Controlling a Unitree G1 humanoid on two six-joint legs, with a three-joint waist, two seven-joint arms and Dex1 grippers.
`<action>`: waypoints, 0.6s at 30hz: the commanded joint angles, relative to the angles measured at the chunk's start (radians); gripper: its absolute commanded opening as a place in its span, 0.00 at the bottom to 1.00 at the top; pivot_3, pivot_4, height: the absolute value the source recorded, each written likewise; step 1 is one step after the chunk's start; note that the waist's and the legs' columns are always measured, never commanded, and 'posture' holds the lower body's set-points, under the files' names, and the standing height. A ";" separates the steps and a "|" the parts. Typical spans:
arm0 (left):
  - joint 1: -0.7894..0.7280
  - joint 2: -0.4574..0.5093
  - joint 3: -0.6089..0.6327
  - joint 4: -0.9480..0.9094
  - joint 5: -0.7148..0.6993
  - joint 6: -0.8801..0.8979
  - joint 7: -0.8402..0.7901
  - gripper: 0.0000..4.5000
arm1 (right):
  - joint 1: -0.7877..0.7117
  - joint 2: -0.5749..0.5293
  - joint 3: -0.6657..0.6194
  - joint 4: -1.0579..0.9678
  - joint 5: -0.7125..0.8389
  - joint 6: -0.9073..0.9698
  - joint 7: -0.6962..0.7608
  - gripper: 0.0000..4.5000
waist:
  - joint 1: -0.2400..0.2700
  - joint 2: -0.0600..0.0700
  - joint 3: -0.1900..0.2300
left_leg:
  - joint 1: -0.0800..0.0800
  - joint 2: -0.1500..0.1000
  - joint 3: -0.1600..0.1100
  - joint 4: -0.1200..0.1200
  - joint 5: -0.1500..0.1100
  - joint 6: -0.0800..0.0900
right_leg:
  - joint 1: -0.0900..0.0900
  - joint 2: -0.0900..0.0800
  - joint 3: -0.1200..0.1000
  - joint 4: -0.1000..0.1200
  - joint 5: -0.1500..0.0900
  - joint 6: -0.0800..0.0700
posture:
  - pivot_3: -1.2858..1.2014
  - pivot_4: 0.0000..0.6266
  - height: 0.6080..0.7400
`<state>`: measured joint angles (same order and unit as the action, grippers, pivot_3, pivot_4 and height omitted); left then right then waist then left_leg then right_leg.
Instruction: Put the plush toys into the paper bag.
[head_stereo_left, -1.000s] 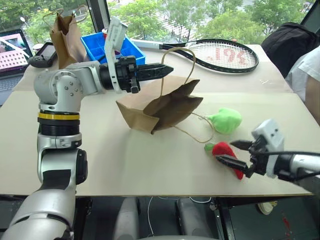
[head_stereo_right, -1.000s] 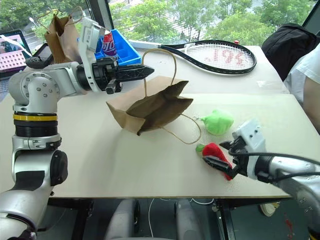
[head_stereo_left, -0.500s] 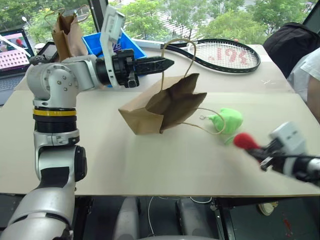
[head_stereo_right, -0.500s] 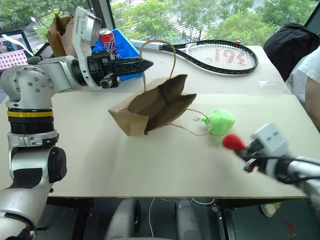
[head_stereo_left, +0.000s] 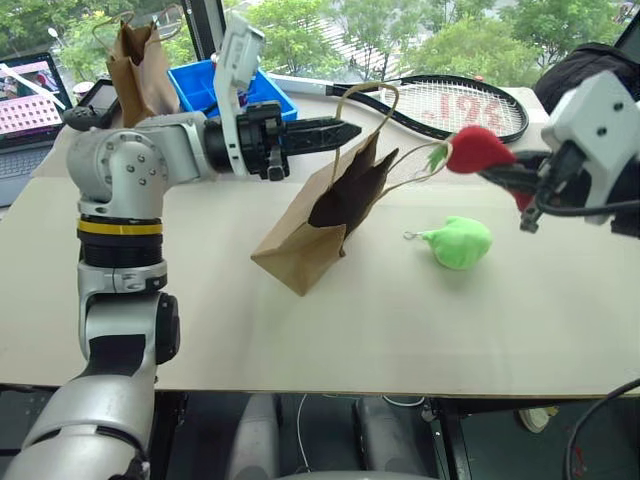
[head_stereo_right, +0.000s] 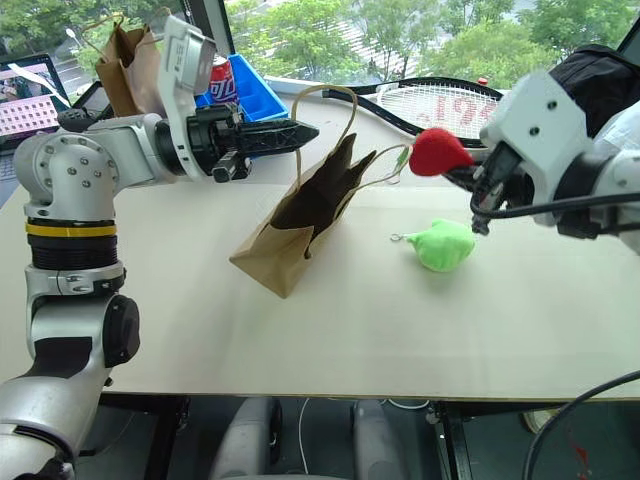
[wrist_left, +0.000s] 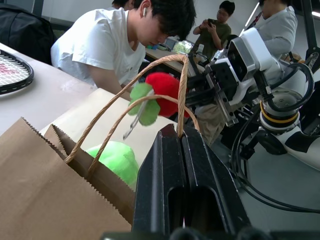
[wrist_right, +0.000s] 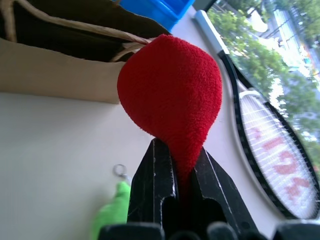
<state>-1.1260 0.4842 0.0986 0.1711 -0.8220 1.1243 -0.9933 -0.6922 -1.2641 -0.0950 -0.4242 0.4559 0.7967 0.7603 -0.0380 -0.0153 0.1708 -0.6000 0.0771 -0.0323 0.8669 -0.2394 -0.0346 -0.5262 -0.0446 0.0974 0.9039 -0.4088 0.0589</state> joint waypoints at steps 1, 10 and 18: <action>-0.037 0.011 0.007 -0.002 0.005 -0.033 -0.011 0.00 | -0.091 -0.046 -0.016 0.105 -0.113 -0.119 0.004 0.01 | -0.001 0.000 0.000 | 0.000 0.000 0.000 0.000 0.000 0.000 | 0.000 0.000 0.000 0.000 0.000 0.000 | 0.52 0.24 0.36; -0.086 0.053 -0.043 0.083 0.088 -0.128 -0.077 0.00 | -0.080 -0.051 -0.034 0.185 -0.199 -0.145 0.026 0.01 | -0.006 0.001 0.001 | 0.000 0.000 0.001 0.000 0.000 0.000 | -0.001 0.000 0.000 0.002 0.000 0.000 | 0.52 0.24 0.36; -0.336 0.177 -0.180 0.502 0.353 -0.451 -0.358 0.00 | -0.031 0.059 -0.074 0.066 -0.161 -0.054 -0.009 0.01 | -0.011 0.003 0.002 | 0.000 0.000 0.001 -0.001 0.000 0.000 | -0.002 0.000 0.001 0.003 0.000 0.000 | 0.52 0.24 0.36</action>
<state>-1.4147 0.6575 -0.0569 0.6084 -0.5199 0.7541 -1.2796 -0.6965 -1.2038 -0.1036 -0.3128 0.2814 0.7269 0.7749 -0.0494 -0.0128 0.1725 -0.5997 0.0770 -0.0316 0.8663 -0.2393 -0.0345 -0.5281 -0.0442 0.0980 0.9065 -0.4089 0.0586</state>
